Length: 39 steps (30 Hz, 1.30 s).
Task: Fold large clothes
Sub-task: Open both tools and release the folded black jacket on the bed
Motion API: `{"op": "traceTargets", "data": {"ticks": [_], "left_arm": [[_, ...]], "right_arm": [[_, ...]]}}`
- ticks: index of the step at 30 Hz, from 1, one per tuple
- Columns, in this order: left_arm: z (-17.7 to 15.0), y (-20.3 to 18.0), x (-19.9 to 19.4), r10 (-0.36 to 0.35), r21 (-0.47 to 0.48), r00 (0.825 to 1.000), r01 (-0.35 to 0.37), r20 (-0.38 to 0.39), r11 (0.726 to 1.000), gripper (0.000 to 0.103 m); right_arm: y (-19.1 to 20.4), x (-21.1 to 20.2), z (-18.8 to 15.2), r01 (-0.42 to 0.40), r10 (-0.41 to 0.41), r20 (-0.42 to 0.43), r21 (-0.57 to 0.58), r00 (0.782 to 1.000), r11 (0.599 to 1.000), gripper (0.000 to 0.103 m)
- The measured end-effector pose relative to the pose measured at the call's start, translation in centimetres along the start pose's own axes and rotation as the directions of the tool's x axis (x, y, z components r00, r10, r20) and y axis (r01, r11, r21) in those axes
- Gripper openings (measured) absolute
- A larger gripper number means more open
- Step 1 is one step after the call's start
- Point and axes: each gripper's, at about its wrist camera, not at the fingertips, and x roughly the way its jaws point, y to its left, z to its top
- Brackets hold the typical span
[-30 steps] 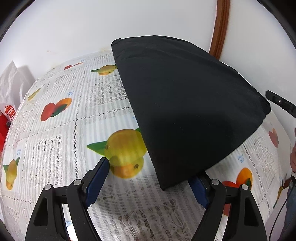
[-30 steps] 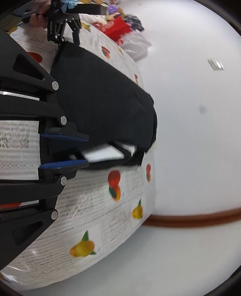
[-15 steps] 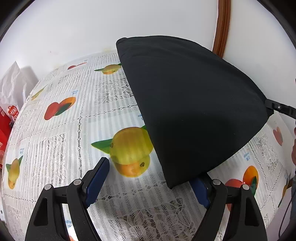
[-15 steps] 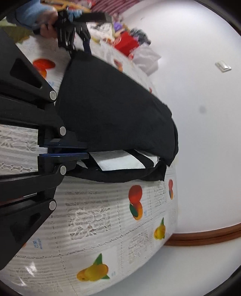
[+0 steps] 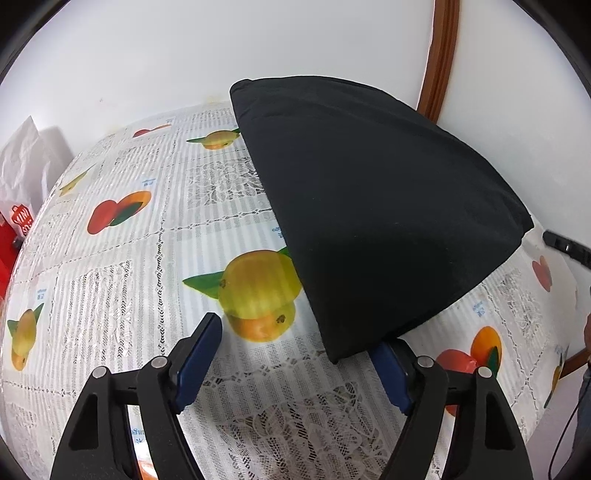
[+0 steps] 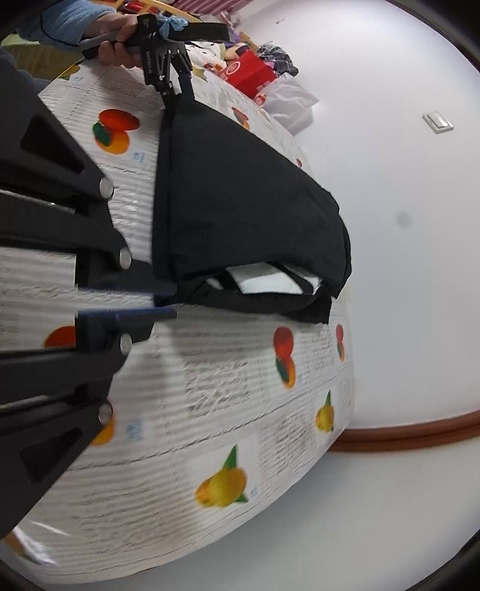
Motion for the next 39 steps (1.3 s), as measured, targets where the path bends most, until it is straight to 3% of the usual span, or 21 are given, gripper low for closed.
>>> {"op": "traceTargets", "data": {"ticks": [1,2,6,12,15,17,22,39], "left_arm": [[0.1,-0.2,0.0,-0.003,0.000,1.000,0.003,0.002,1.000,0.072],[0.1,-0.3,-0.1,-0.010,0.000,1.000,0.010,0.006,1.000,0.071],[0.3,-1.0,-0.1,-0.016,0.003,1.000,0.016,0.011,1.000,0.065],[0.7,-1.4,0.2,-0.028,-0.006,1.000,0.028,0.004,1.000,0.044],[0.9,-1.2,0.3,-0.048,-0.014,0.999,0.048,-0.001,0.999,0.034],[1.0,-1.1,0.3,-0.078,-0.010,0.997,0.078,-0.008,0.997,0.022],[1.5,-0.7,0.5,-0.058,-0.014,0.998,0.058,-0.003,0.998,0.020],[2.0,6.0,0.5,-0.008,-0.167,1.000,0.004,-0.021,0.986,0.019]], "right_arm": [[0.2,0.2,-0.3,0.009,-0.009,-0.015,-0.003,1.000,1.000,0.026],[0.3,0.5,-0.6,0.019,-0.019,-0.025,-0.008,0.999,1.000,0.029],[1.3,2.4,-1.1,0.064,-0.064,-0.034,-0.001,0.997,0.998,0.029],[2.5,4.6,-0.3,0.097,-0.096,-0.035,0.009,0.995,0.995,0.029],[2.7,5.5,-0.1,0.104,-0.104,-0.049,0.015,0.993,0.994,0.025],[3.1,5.9,0.1,0.110,-0.109,-0.050,0.003,0.993,0.994,0.013],[4.5,6.7,0.9,0.100,-0.101,-0.043,-0.032,0.994,0.994,0.007],[10.6,10.6,3.5,-0.001,-0.006,-0.075,-0.095,0.997,0.995,0.006]]}}
